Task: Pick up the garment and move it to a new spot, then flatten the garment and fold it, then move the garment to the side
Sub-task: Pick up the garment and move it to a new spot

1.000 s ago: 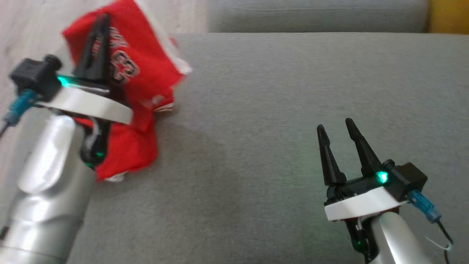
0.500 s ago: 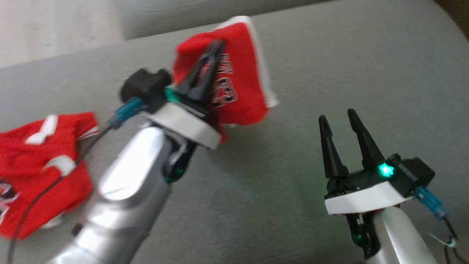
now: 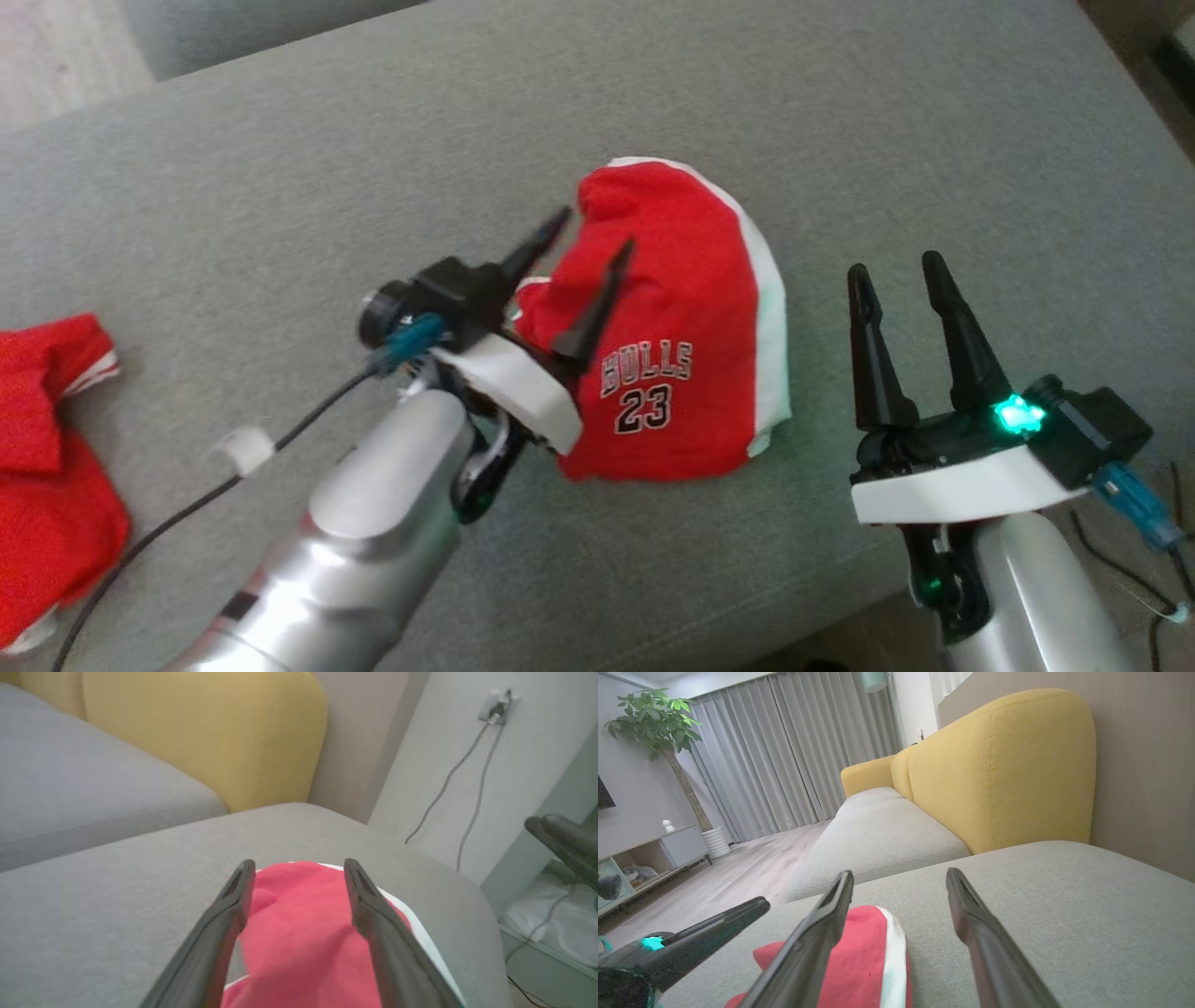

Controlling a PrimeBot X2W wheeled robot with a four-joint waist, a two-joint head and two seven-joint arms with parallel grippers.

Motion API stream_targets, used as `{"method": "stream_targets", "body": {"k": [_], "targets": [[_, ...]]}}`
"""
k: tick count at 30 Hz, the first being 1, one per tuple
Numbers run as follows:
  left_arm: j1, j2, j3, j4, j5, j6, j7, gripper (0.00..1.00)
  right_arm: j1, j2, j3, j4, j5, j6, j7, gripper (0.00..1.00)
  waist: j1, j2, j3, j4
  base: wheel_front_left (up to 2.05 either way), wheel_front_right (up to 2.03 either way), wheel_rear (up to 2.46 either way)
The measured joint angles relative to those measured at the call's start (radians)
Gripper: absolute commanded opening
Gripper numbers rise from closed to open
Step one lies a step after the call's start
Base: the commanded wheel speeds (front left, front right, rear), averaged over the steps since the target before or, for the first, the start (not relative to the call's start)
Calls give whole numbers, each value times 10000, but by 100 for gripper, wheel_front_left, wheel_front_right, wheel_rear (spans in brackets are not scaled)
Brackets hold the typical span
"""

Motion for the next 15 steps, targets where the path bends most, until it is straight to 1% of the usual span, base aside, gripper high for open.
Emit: {"method": "stream_targets", "body": {"k": [4,6,7,9,13,14,15], "targets": [[102,299,700,-77,0,454,-658,100,12,2,-29,35,-148,0,0,100,-1,0,-215,489,0,0,0],[275,566,1026,-364,84,667,-792,100,29,2,-96,50,-278,0,0,100,-1,0,-352,819,0,0,0],[275,566,1026,-364,84,667,-792,100,29,2,-96,50,-278,0,0,100,-1,0,-352,819,0,0,0],[604,826,1277,-725,311,892,-832,100,41,2,-184,77,-370,0,0,100,-1,0,-484,1166,0,0,0],[1869,1210,1990,-1964,765,1208,-834,100,70,0,-380,190,-600,0,0,100,-1,0,-755,1906,0,0,0],[2624,1325,2362,-2556,959,1306,-834,100,97,2,-403,249,-648,0,0,100,-1,0,-884,2243,0,0,0],[3027,1377,2558,-2863,1072,1388,-834,100,127,4,-430,257,-681,0,0,100,-2,0,-949,2402,0,0,0]]}}
